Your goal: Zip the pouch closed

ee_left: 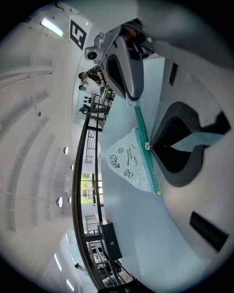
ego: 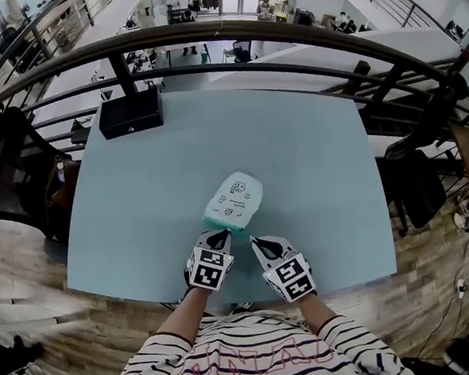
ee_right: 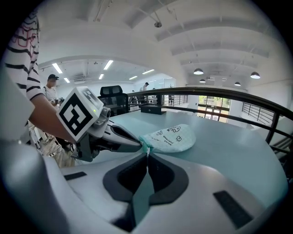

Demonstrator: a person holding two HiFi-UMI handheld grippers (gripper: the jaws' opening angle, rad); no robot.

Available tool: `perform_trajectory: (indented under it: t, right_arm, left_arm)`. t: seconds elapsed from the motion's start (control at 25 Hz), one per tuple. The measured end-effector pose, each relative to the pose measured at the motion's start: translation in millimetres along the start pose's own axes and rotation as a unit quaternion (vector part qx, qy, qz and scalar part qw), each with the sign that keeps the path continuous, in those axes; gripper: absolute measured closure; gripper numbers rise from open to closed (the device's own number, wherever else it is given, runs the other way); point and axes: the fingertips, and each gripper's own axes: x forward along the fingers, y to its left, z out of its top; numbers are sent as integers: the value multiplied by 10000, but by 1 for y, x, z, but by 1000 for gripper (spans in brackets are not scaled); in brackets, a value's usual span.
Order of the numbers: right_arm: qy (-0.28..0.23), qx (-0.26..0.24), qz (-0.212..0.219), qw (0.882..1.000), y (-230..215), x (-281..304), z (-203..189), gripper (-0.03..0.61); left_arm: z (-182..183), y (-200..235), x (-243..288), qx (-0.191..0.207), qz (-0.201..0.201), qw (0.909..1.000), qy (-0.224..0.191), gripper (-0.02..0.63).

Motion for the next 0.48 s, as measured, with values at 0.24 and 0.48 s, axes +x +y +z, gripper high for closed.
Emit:
perform_trajectory:
  t: [0.24,0.48]
  right_arm:
    - [-76,82,-74,9999,-3,-4,4,543]
    - [-74,163,-148,9997,-10,-6,-3,545]
  left_arm:
    - [1,22,1,-15,268,9996,104,588]
    - [1,45,2,-14,473,9988,156,588]
